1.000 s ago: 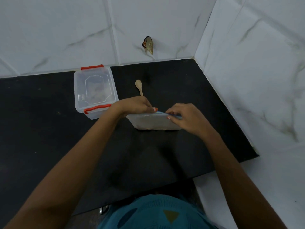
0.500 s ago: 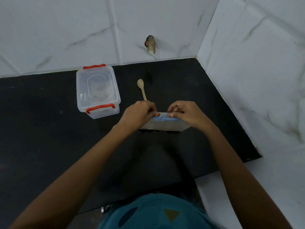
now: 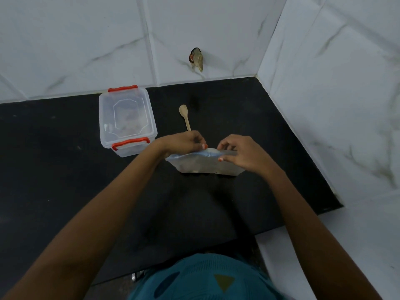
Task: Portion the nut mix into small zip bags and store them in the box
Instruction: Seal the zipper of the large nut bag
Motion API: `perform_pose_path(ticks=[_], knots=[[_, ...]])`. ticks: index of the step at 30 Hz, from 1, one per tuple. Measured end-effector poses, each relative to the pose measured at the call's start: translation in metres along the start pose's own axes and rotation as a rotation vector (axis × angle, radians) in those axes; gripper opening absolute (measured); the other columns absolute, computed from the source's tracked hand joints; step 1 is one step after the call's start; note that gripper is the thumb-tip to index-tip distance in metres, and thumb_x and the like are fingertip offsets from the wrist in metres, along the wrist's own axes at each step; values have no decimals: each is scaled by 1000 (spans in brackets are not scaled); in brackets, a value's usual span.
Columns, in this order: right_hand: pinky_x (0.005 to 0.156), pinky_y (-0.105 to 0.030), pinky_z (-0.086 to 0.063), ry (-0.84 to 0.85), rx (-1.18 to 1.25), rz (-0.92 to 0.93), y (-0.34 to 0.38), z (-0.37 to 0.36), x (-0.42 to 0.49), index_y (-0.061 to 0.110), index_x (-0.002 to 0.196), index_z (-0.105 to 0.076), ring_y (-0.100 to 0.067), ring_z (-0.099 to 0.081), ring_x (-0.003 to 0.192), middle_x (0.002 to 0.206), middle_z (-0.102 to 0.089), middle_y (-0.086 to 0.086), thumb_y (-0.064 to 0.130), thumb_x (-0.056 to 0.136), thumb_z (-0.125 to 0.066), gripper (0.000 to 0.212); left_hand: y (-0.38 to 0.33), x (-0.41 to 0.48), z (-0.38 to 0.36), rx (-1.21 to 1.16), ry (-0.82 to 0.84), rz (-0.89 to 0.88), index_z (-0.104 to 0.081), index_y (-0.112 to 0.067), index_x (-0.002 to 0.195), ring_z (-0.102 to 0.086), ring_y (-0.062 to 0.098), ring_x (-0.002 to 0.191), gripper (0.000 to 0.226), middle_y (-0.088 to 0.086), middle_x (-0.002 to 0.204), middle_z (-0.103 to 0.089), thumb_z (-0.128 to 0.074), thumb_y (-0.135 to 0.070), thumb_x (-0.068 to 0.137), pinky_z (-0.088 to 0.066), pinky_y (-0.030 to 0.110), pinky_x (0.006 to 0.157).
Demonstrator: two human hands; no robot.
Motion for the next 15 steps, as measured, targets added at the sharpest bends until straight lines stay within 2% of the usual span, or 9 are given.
perform_pose_path(ticks=[4,7,10,15], knots=[[88,-29,-46,5,-142,46,5,-2,-2,16,113,-63,-10,-57,101,112,-63,4,22,91,-56,24,1,0,4,-54,-37,-27,-48,-17,111,-49,13,105,21,0,111,-52,-50,-30,93,-39,26,87],[87,-27,-44,-4,-177,52,2,-5,-2,15,117,-60,-13,-58,102,113,-63,1,21,94,-49,26,-6,-6,3,217,-71,-143,-53,-12,110,-49,16,102,29,3,109,-50,-57,-32,89,-42,24,84],[84,-25,-41,16,-185,36,-3,-8,0,15,118,-60,-13,-56,102,114,-62,-1,21,96,-46,26,-6,-14,2,541,-204,-220,-57,-17,115,-46,17,108,33,3,118,-47,-61,-32,86,-41,32,93],[90,-35,-45,55,-53,-27,-12,-13,6,15,110,-62,-12,-53,102,108,-56,2,20,96,-46,23,-3,-19,0,489,-262,-193,-57,-15,122,-52,18,113,29,5,124,-55,-51,-18,93,-45,37,98]])
Point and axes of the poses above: each hand's wrist, its own x-axis towards the middle knuckle, its own z-axis out of the back of the hand, y = z × x, the point moved 6 cm from there along x, towards the middle knuckle
